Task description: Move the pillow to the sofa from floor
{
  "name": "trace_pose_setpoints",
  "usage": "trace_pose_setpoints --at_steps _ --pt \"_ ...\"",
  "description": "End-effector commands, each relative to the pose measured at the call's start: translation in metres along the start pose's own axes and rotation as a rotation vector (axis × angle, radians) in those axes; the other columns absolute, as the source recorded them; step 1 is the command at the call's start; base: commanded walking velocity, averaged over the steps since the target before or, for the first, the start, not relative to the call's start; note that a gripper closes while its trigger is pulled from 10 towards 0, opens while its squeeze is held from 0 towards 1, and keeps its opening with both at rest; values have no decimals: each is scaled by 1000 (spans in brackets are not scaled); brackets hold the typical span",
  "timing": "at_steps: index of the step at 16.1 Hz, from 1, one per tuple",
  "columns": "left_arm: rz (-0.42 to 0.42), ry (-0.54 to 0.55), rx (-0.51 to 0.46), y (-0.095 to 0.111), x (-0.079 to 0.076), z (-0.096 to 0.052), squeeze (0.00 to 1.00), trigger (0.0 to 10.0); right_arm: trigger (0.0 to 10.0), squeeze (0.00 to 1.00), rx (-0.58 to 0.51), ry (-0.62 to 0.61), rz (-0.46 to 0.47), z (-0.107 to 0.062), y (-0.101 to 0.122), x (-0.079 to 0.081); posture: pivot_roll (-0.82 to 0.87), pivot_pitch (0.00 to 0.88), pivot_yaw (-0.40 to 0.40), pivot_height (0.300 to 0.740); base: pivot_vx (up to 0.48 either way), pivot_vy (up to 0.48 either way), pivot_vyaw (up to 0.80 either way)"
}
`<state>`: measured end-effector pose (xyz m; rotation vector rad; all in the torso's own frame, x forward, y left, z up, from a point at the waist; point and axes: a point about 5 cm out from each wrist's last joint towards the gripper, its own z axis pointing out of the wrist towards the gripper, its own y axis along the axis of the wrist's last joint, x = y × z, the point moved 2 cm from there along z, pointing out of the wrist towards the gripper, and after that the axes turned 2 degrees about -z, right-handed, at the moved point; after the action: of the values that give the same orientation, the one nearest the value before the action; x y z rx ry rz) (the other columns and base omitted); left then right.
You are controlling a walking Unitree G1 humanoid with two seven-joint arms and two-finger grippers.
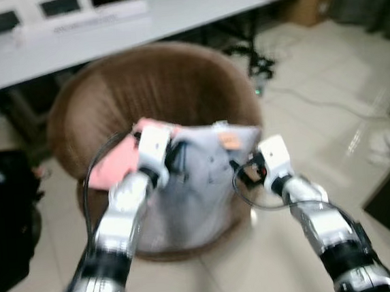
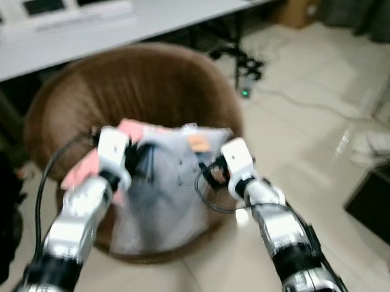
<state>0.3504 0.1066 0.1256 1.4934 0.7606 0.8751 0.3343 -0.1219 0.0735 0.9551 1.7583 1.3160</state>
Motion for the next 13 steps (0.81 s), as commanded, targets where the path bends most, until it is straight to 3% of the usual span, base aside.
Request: trace_pose_setpoints --at_steps 1,7,12,13 --pt "8 -9 -47 13 5 7 0 10000 10000 0 -12 75 -18 0 3 11 59 0 54 740 480 0 0" --pt "44 -28 -11 23 13 39 0 10000 10000 0 32 111 -78 -11 -5 7 23 0 53 740 480 0 0" --pt "56 19 96 8 19 47 0 10000 10000 0 51 150 -109 -21 -8 13 -28 0 53 740 455 0 0" --pt "60 26 105 7 20 47 0 10000 10000 0 53 151 -109 -22 -9 13 -28 0 53 740 0 0 0"
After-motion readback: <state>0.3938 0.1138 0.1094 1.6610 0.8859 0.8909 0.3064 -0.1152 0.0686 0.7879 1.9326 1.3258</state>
